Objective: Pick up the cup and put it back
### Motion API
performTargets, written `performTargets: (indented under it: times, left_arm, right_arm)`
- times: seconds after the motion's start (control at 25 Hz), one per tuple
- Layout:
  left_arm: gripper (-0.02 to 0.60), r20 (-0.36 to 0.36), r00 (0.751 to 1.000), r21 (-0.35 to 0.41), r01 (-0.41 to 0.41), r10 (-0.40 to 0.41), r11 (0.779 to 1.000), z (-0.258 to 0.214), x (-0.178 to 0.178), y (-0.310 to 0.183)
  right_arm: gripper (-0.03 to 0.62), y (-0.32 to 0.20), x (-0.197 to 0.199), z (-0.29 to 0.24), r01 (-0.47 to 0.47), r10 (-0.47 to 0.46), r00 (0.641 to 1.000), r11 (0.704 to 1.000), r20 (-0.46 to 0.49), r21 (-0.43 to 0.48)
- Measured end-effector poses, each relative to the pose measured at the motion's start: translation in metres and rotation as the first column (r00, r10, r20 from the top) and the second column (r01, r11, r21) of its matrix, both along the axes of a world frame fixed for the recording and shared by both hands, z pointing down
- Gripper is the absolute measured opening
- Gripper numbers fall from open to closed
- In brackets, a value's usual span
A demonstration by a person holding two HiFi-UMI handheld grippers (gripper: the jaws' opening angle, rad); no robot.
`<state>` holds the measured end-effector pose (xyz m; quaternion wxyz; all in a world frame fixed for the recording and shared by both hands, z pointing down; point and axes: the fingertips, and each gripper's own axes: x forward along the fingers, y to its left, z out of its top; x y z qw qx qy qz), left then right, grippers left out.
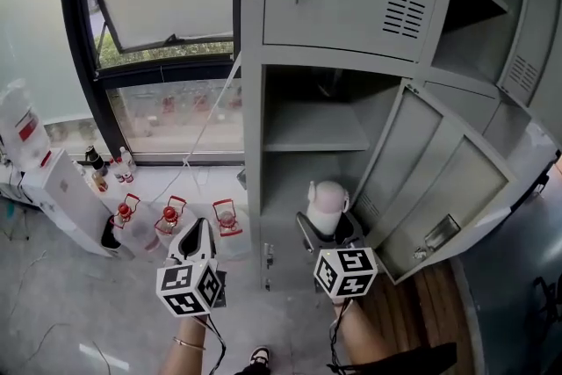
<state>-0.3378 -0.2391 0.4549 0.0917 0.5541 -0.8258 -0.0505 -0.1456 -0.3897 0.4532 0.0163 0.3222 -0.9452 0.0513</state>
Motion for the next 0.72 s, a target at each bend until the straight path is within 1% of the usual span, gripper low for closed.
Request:
performTargets:
  times: [0.2, 0.4, 0.72]
  left_arm:
    - [0.011, -0.003, 1.000, -0.023, 0.003, -0.004, 1.000, 0.015, -0.017, -0.006]
    - [0.011, -0.025, 1.000, -0.049, -0.015, 0.014, 0.999, 0.030, -0.028, -0.023]
    - [0.011, -0.006, 1.000, -0.082, -0.028, 0.028, 0.996, 0.048, -0.040, -0.041]
  right_arm:
    - [0.345, -0.026, -0.019, 0.023, -0.010, 0.009, 1.000, 1.000, -0.023, -0.020]
    - [0.345, -0.049, -0.040, 0.041, -0.015, 0.013, 0.999, 0.999, -0.037, -0.037]
    - [0.345, -0.079, -0.061, 0.056, -0.025, 0.021, 0.998, 0.998, -0.067, -0.054]
